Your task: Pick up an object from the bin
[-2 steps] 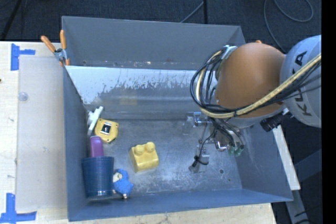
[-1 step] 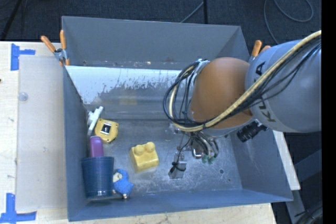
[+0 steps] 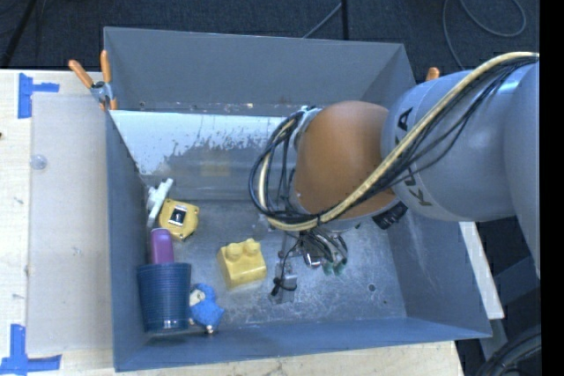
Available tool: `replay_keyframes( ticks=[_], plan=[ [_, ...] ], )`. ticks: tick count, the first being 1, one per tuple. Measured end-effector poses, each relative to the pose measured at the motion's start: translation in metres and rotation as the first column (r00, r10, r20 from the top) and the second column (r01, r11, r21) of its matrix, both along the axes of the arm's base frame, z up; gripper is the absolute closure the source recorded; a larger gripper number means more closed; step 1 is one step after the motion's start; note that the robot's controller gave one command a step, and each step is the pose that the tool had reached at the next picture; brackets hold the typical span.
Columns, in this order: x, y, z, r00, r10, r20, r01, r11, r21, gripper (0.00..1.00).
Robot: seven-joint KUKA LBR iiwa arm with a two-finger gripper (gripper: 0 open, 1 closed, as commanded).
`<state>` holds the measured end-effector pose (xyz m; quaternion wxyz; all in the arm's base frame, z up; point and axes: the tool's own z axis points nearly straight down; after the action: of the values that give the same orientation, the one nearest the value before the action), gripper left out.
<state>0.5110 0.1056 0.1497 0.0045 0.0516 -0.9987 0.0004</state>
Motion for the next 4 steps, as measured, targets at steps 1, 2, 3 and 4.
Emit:
replay_keyframes(
  ticks=[1, 2, 3, 4],
  plan=[
    [0.007, 0.005, 0.002, 0.987, 0.158, 0.007, -0.158, 0.987, 0.002, 0.00],
    [0.013, 0.017, -0.069, 0.997, -0.075, 0.008, 0.075, 0.997, 0.002, 0.00],
    [0.028, 0.018, -0.079, 0.984, 0.178, 0.008, -0.178, 0.984, 0.002, 1.00],
    [0.028, 0.018, -0.079, 0.984, 0.178, 0.009, -0.178, 0.984, 0.002, 1.00]
  ],
)
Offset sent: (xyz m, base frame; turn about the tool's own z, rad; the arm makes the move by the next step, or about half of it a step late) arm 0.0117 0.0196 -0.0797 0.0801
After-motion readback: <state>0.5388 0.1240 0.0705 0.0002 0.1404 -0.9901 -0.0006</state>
